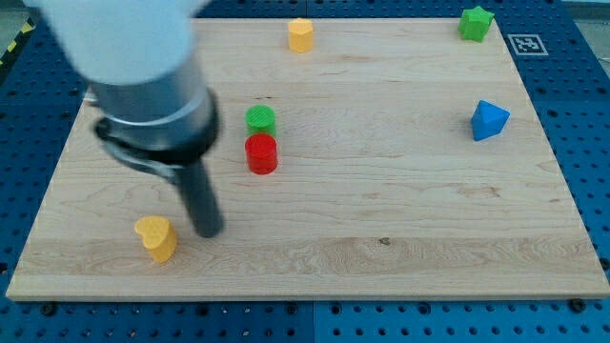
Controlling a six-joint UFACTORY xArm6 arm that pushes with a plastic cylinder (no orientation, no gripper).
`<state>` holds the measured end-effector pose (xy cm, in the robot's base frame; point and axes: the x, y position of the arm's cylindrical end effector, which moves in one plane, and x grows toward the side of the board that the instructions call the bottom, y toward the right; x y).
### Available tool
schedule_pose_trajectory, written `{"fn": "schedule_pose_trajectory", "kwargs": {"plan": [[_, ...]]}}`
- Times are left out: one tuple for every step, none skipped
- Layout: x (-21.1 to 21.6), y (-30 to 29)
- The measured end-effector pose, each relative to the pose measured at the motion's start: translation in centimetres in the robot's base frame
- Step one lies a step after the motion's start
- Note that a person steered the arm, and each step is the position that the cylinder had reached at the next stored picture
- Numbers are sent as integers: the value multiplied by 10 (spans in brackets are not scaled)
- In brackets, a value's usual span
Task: Slide yellow heart towards bottom left
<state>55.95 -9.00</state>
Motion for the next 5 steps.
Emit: {"fn": "schedule_pose_trajectory", "kwargs": {"plan": [[10,-13],[8,-67],[6,-68],[-5,-69],[-39,-75]]}}
